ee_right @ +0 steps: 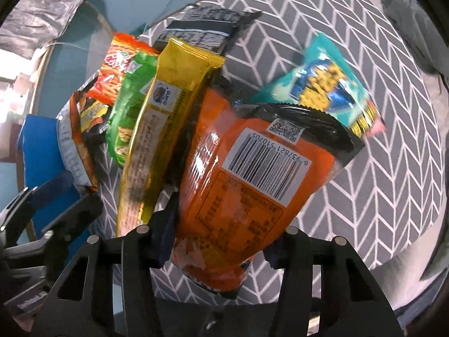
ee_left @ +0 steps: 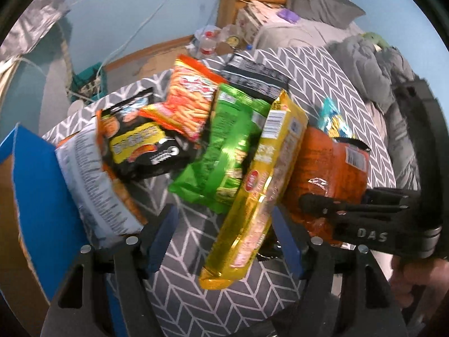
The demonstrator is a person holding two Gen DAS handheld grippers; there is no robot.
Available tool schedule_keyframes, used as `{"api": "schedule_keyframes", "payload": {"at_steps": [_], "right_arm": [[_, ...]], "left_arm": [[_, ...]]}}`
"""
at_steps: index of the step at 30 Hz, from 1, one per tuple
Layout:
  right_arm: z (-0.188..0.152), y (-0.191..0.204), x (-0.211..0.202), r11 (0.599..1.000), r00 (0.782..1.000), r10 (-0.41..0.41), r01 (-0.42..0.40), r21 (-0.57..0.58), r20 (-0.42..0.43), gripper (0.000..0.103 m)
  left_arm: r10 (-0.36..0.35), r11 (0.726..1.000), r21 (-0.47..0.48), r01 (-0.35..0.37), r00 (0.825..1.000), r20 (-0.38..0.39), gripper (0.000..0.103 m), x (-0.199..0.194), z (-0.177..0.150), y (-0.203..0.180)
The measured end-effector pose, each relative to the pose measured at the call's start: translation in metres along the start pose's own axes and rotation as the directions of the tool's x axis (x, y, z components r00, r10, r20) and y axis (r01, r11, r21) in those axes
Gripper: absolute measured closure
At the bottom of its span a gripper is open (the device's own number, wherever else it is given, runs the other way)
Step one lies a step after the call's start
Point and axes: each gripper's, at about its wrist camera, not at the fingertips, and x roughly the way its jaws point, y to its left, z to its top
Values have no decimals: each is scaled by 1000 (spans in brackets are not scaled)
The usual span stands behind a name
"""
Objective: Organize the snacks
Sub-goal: 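Grasp the orange barcode bag with the right gripper while the left gripper lowers to the yellow wafer bar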
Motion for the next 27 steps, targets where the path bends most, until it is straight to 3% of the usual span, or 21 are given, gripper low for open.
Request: {"api": "schedule_keyframes", "payload": {"at_steps": [27], "right_arm": [[-38, -89, -75, 997, 998, -22, 17, 81, 52, 53]], "left_arm": [[44, 991, 133, -28, 992, -119, 32, 70, 19, -70]]}}
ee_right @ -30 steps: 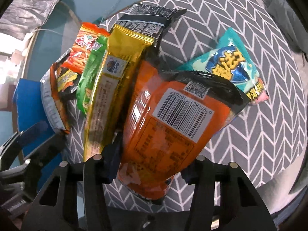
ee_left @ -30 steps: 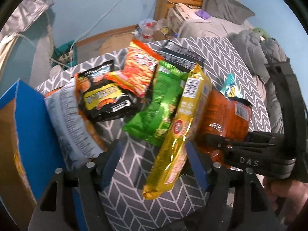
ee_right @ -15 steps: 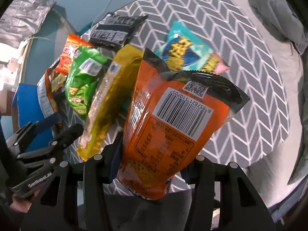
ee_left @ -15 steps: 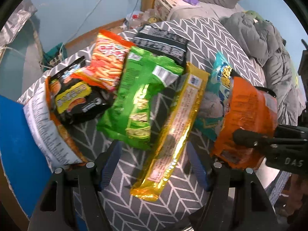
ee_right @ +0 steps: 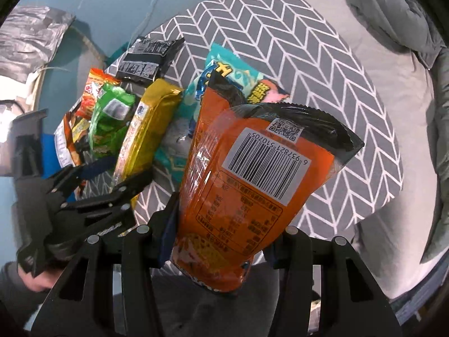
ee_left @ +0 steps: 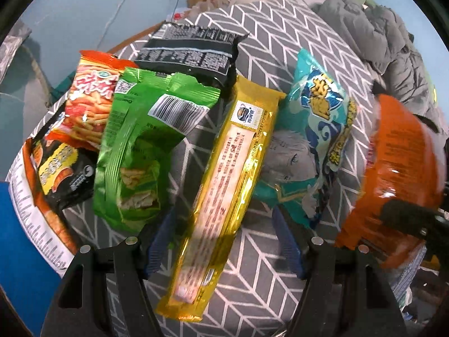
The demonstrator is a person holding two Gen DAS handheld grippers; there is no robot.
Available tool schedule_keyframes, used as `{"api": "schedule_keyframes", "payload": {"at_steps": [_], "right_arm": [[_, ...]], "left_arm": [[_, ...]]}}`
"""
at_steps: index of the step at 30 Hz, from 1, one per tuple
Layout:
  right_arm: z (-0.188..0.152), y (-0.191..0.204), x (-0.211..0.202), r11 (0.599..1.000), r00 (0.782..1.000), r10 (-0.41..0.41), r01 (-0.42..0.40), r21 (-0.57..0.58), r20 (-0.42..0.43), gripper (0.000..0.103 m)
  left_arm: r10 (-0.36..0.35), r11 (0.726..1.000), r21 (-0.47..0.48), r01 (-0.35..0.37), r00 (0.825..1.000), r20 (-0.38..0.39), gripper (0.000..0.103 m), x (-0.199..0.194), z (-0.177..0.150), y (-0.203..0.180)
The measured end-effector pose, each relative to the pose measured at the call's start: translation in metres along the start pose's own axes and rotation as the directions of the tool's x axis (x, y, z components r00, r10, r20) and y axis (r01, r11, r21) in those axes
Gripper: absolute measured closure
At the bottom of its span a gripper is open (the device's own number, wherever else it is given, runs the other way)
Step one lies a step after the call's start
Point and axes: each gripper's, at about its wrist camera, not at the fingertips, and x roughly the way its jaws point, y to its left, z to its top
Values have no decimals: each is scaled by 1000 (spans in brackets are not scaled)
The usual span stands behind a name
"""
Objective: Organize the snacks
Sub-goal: 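Grasp the orange barcode bag with the right gripper while the left gripper lowers to the yellow wafer bar, then lift the yellow wafer bar with the left gripper while the right gripper holds the orange bag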
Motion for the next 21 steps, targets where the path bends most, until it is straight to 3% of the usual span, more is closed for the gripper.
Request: {"api": "schedule_keyframes", "payload": {"at_steps": [4, 6, 7, 12, 21], "right_arm": [[-1, -3, -4, 1000, 1000, 1, -1, -7, -3, 53], [-3, -3, -5, 1000, 1000, 0, 0, -16, -4, 53], [-2, -1, -6, 1000, 1000, -1, 1, -20, -4, 53], [-1, 4, -7, 999, 1000, -6, 6, -52, 0, 53], [2, 17, -13, 993, 1000, -20, 21, -114, 5, 53]], "left_arm": [[3, 1000, -14, -3, 1000, -6, 34, 9, 5, -3], [14, 1000, -16, -14, 1000, -8, 58, 12, 6, -4], [39, 999, -17, -39, 999, -13, 62, 14, 7, -4], [33, 999, -14, -33, 999, 16, 70, 6, 5, -3], [16, 999, -48, -12, 997, 74, 74, -34, -9, -4]]}}
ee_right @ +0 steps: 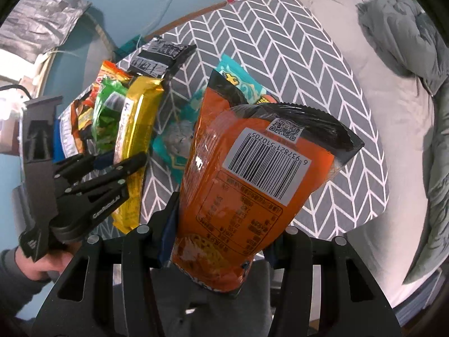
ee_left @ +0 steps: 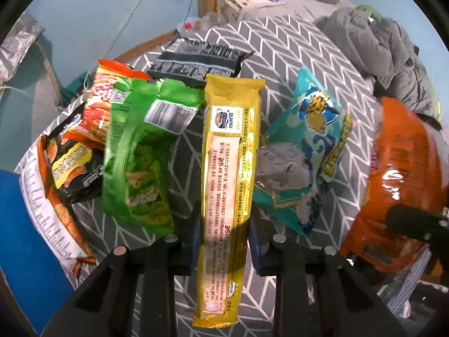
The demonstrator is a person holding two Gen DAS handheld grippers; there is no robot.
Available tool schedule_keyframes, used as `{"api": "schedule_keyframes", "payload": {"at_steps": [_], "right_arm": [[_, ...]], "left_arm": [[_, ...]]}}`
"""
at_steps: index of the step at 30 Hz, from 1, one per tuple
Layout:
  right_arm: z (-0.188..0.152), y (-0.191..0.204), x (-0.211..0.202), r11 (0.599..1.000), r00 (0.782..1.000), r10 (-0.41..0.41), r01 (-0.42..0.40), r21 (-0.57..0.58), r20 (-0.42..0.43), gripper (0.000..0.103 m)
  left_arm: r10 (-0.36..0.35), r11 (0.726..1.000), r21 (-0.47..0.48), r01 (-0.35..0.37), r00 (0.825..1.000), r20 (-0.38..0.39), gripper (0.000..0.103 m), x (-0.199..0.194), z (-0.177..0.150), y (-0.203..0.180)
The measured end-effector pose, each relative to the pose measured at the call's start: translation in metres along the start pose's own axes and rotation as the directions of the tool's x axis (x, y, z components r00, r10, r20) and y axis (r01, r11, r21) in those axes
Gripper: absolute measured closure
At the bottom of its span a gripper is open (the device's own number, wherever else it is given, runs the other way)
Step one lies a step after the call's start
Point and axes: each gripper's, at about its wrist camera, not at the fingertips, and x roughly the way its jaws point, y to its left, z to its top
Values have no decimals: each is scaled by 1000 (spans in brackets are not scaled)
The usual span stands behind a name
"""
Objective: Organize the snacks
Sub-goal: 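Lift the yellow wafer bar with the left gripper while the right gripper holds the orange bag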
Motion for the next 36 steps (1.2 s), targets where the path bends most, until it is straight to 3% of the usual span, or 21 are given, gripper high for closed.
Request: {"api": "schedule_keyframes", "payload": {"at_steps": [6, 16, 25, 36], "right_arm": [[0, 7, -7, 1000, 1000, -2, 2, -28, 1, 53], [9, 31, -22, 994, 1000, -9, 11, -107, 21, 53], [21, 65, -30, 985, 999, 16, -10, -170, 30, 53], [34, 127, -34, 955, 997, 72, -61, -289, 25, 53]], "left_arm": [[-14, 1000, -10, 14, 999, 37, 75, -29, -8, -5], [-22, 998, -50, 27, 994, 103, 75, -70, -9, 26], [-12, 987, -159, 37, 987, 157, 75, -108, -19, 61], [33, 948, -315, 39, 975, 220, 75, -149, -38, 113]]}}
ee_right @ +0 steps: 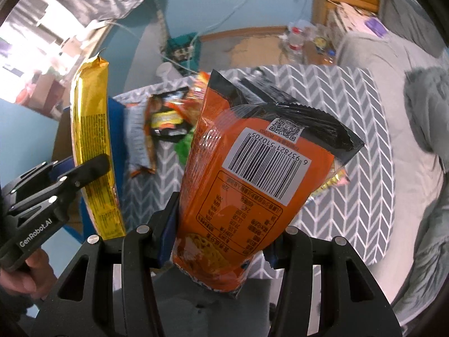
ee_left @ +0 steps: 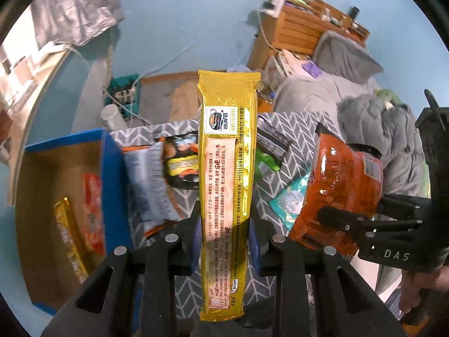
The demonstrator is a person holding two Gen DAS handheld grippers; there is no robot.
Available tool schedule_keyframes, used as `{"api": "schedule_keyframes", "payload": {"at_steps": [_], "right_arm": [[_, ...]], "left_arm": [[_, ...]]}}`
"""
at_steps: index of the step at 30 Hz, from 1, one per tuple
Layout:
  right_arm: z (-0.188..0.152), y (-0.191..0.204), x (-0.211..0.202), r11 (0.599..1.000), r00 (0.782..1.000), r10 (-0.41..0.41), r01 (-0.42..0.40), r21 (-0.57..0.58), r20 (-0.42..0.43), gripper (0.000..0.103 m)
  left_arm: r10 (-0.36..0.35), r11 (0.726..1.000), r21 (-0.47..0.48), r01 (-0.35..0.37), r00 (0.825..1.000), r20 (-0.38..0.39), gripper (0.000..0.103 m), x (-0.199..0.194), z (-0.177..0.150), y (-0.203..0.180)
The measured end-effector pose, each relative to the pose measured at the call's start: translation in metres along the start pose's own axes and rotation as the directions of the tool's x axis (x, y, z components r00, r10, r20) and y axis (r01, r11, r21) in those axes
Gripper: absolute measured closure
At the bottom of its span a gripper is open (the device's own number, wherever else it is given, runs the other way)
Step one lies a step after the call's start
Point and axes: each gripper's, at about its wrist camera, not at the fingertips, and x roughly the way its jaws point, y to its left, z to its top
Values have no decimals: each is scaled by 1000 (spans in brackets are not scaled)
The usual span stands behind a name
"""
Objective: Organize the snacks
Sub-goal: 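Lift the yellow wafer bar with the left gripper while the right gripper holds the orange bag, then carry the yellow wafer bar and orange bag over the box and drop them in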
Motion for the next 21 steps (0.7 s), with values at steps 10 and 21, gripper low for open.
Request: {"api": "schedule_keyframes", "payload": {"at_steps": [10, 21], "right_arm": [[20, 59, 11, 992, 998, 56, -57, -109, -13, 53], [37, 128, 37, 966, 993, 105, -115, -230, -56, 53]], "left_arm": [[47, 991, -130, -40, 998, 44, 75, -35, -6, 59], [119, 959, -266, -97, 991, 66, 75, -58, -25, 125]]}}
